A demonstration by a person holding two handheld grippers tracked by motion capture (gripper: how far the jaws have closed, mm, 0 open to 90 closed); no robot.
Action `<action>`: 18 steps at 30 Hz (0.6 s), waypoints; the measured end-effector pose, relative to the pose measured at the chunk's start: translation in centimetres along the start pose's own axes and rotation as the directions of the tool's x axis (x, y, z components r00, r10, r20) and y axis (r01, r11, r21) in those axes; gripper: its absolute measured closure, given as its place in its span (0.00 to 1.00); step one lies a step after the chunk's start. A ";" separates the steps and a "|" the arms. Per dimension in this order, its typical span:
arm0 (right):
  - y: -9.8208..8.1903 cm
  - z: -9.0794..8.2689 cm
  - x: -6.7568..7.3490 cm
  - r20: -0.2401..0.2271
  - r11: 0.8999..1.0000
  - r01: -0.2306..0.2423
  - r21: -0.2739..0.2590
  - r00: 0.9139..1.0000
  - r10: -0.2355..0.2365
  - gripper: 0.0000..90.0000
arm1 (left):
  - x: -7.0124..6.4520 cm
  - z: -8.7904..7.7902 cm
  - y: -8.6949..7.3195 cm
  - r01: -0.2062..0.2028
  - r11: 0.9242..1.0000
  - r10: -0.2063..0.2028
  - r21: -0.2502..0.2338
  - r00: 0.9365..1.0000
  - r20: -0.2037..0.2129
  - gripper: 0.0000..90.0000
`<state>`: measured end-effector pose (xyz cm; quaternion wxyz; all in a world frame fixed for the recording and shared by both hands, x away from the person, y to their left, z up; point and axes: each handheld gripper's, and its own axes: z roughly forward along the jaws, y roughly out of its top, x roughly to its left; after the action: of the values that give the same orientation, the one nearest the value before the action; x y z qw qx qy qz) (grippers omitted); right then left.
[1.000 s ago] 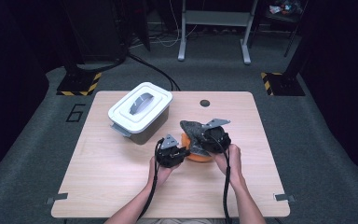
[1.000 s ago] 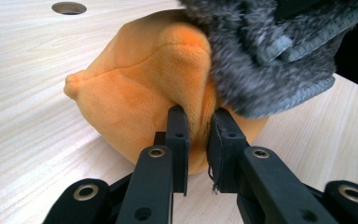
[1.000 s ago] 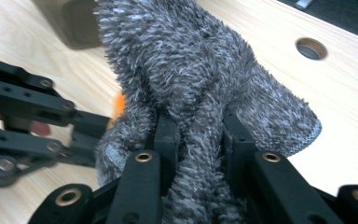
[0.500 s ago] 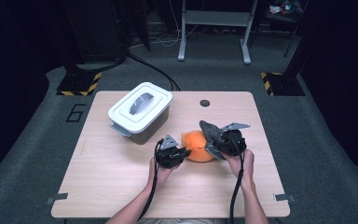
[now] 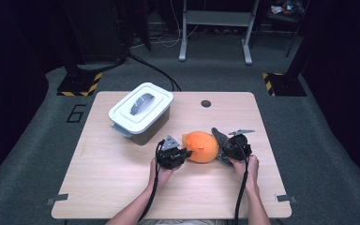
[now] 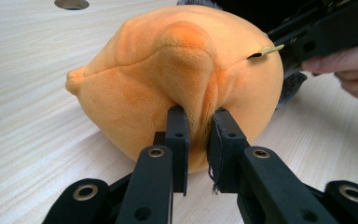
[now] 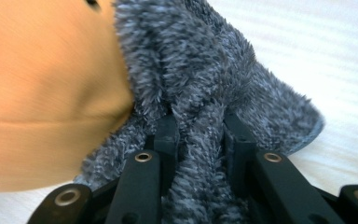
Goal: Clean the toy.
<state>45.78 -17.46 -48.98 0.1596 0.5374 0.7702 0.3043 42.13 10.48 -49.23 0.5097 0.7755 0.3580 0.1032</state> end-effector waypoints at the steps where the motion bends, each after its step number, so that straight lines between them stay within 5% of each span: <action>1: -0.2 0.3 -0.1 -0.007 1.000 -0.007 0.018 1.000 0.007 0.79 | 0.0 0.0 0.0 0.002 1.000 -0.002 -0.008 1.000 -0.001 0.88; 6: -0.4 0.2 -0.5 -0.012 1.000 -0.014 0.012 1.000 0.014 0.79 | 0.2 -0.1 0.1 -0.012 1.000 0.012 0.000 1.000 0.000 0.88; 12: 0.4 -3.7 -0.7 0.000 0.996 0.014 -0.088 1.000 -0.015 0.80 | 0.3 -0.2 0.0 0.000 1.000 0.000 -0.001 1.000 0.006 0.88; 18: 1.8 -7.2 1.9 -0.044 0.982 0.088 -0.168 0.994 -0.097 0.80 | 0.1 0.1 0.1 -0.006 1.000 0.006 -0.005 1.000 0.003 0.88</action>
<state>42.29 -17.44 -42.19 0.1976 0.4777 0.7703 0.3735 42.30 10.50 -49.21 0.5118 0.7756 0.3544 0.1044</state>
